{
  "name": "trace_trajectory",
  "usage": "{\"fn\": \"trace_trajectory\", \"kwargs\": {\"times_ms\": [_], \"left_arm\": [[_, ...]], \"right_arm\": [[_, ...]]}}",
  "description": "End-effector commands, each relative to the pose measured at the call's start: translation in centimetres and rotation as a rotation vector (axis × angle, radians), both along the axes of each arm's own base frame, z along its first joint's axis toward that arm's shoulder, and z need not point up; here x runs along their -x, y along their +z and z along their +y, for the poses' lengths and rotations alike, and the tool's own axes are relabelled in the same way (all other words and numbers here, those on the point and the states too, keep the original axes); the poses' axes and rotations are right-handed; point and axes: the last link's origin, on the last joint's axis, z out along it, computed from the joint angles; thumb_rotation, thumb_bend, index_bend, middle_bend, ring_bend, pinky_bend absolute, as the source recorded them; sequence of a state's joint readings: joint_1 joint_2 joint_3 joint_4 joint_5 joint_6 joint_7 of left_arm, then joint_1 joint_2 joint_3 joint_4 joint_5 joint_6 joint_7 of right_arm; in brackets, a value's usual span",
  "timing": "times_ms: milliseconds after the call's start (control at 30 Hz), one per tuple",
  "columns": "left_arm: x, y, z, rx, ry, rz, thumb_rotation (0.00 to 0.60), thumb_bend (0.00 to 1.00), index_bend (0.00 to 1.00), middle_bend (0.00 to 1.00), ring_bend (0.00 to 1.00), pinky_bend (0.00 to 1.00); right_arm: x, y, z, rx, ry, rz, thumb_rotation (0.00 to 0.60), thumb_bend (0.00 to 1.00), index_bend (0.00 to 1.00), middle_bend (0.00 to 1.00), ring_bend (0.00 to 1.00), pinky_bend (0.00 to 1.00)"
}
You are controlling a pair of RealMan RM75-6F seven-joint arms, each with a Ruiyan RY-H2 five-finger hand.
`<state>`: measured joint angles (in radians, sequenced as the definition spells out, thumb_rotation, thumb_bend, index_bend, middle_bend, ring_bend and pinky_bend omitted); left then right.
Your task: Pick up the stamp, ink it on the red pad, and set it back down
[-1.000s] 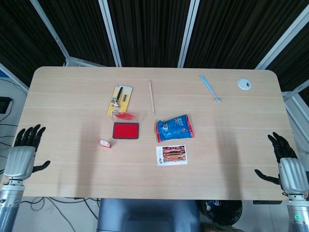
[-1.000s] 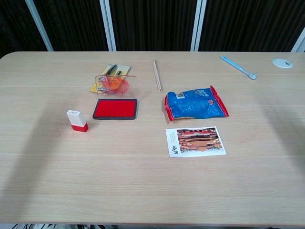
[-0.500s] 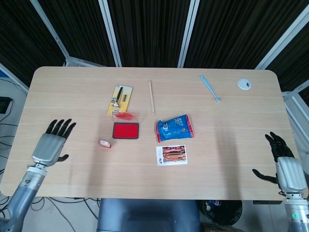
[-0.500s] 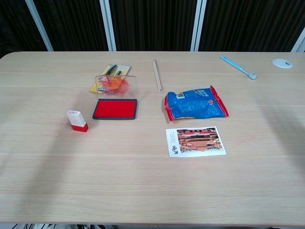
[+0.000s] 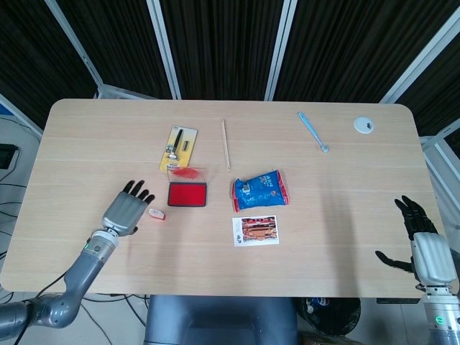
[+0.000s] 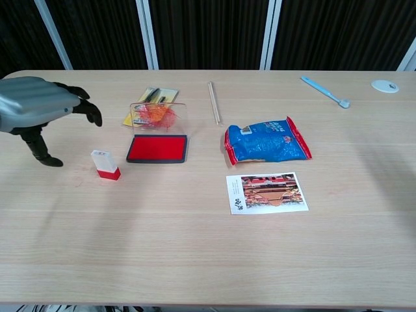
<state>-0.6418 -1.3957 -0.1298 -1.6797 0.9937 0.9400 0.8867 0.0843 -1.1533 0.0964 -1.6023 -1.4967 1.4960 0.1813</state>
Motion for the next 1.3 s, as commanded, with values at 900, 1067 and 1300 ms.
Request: {"fn": "trace_trajectory", "kwargs": {"times_ms": [900,1067,1300], "left_arm": [[-0.8,-4.8,1.8,0.023,-0.003,0.064,0.6,0.22,0.39,0.39,0.09,0.13],[-0.6,-5.0,1.9,0.022,0.003,0.068,0.6,0.24,0.39,0.39,0.09,0.13],[-0.3,-5.2,2.0,0.021,0.009,0.071,0.6,0.27,0.43,0.43,0.11,0.13]], "right_arm": [[-0.2,0.1,-0.1,-0.002,0.007,-0.031,0.6,0.1,0.0,0.0,0.0,0.19],[-0.2,0.1,-0.1,-0.002,0.007,-0.03,0.6,0.1,0.0,0.0,0.0,0.19],[-0.2,0.1,-0.1,-0.003,0.006,-0.033,0.6,0.1,0.0,0.0,0.0,0.19]]}}
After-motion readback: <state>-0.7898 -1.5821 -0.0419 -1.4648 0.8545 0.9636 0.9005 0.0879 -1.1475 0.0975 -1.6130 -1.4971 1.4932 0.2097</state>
